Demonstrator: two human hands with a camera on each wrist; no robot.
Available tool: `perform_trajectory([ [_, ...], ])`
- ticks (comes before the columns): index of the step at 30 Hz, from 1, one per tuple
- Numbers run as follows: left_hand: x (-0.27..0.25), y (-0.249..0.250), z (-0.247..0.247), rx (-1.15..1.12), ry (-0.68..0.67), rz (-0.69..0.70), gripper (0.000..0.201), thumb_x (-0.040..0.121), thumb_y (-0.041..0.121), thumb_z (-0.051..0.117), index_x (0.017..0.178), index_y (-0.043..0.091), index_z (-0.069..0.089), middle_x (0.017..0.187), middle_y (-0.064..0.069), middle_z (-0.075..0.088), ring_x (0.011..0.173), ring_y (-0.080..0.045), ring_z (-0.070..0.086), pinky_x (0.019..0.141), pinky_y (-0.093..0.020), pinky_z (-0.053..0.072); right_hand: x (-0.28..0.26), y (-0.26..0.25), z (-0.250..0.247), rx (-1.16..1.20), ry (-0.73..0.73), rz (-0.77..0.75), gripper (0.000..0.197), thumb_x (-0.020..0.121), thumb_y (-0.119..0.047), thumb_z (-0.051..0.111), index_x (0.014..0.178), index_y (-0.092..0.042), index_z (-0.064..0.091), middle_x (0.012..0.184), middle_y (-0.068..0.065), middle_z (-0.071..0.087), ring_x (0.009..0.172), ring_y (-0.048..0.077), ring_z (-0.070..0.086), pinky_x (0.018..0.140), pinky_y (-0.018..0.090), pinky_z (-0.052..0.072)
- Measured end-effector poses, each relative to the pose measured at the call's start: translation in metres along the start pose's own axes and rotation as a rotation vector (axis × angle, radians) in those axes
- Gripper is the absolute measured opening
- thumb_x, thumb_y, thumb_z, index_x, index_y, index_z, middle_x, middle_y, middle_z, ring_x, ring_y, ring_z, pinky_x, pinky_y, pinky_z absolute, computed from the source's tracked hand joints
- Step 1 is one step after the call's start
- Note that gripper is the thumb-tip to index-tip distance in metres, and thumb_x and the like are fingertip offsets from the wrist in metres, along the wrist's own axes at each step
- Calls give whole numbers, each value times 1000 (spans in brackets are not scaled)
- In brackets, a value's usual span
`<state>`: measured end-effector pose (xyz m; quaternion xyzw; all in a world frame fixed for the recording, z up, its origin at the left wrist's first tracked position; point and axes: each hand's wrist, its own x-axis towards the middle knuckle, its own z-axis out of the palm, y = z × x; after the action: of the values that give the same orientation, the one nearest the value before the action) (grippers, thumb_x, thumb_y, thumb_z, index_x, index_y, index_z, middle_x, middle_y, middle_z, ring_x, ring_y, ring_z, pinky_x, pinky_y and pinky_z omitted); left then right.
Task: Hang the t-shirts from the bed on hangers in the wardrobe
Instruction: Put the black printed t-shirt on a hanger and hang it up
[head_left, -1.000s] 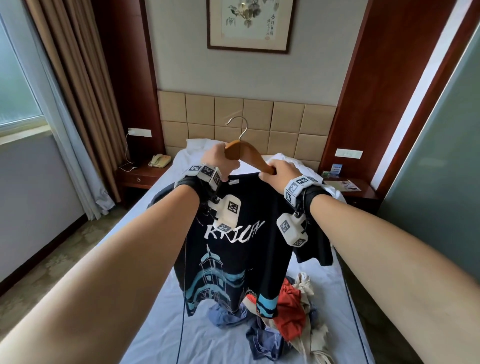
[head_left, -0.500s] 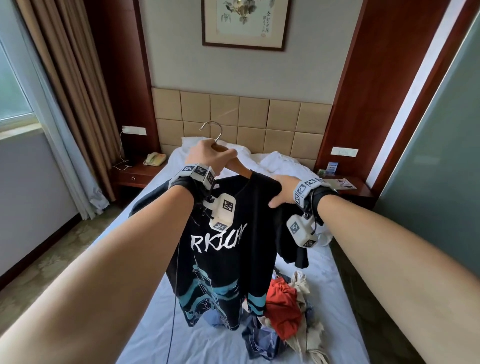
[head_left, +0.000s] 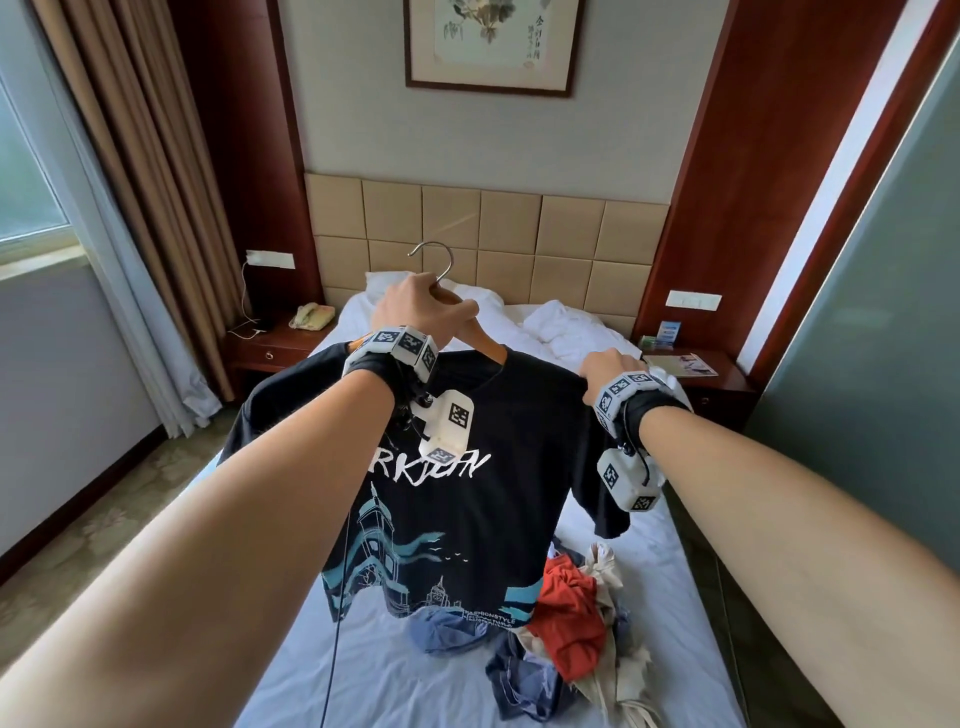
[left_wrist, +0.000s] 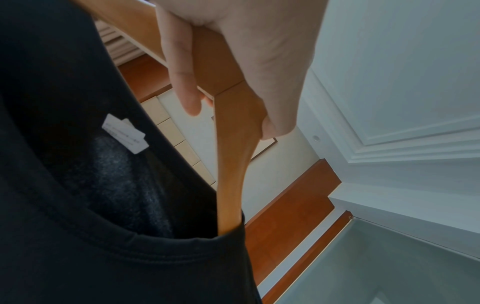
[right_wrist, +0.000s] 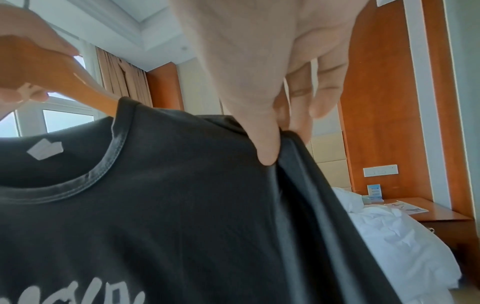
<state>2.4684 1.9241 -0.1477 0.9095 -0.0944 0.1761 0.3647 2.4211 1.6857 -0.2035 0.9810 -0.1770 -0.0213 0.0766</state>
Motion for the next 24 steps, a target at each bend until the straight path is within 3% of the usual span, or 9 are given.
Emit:
perform_trajectory([
  [3,1,-2,3,-13,3,-10,24,70,44,66,69,24,53,68,12,52,58,-3,45,49,-22,31,0,4,4,-14,36,18,23,89,-15,61,111,-14,64,112,9,64,105,30,62,77,32,42],
  [6,2,-3,6,-14,5,-16,27,69,46,66,75,21,59,68,10,54,57,-5,46,50,-22,35,4,12,7,70,59,43,24,87,-11,57,110,-19,61,117,11,61,109,32,59,86,36,48],
  [9,2,-3,6,-19,2,-13,26,69,46,65,76,21,61,69,11,56,58,-5,49,50,-22,36,8,14,10,187,-63,24,39,89,-9,61,126,-19,59,130,9,58,117,30,58,95,35,49],
  [11,2,-1,6,-37,-6,-6,26,68,46,65,75,22,61,70,11,58,61,-7,53,52,-22,40,6,10,13,197,-149,-30,49,88,-15,68,135,-15,54,133,8,57,122,29,56,96,33,46],
  [16,1,7,5,-78,-3,0,31,66,48,64,78,20,63,73,7,64,66,-12,59,62,-29,51,3,3,19,152,-94,6,30,83,-12,64,112,-8,64,110,13,65,95,31,63,71,31,46],
  [19,1,10,5,-97,15,9,31,67,48,65,78,19,62,69,9,59,61,-9,53,56,-26,45,-3,7,13,131,-34,54,20,87,-7,57,107,-6,63,110,15,63,102,34,64,73,33,44],
  [22,2,15,6,-108,12,13,31,68,47,65,78,18,61,67,9,57,61,-10,53,56,-26,44,-10,9,7,84,1,27,9,86,-8,56,95,-13,56,109,14,62,108,34,61,80,36,44],
  [24,2,17,9,-107,4,23,31,69,48,65,78,19,61,69,9,59,66,-13,58,56,-26,45,-8,3,1,132,-10,-32,16,84,-11,61,97,-11,52,108,11,61,110,33,60,79,33,43],
])
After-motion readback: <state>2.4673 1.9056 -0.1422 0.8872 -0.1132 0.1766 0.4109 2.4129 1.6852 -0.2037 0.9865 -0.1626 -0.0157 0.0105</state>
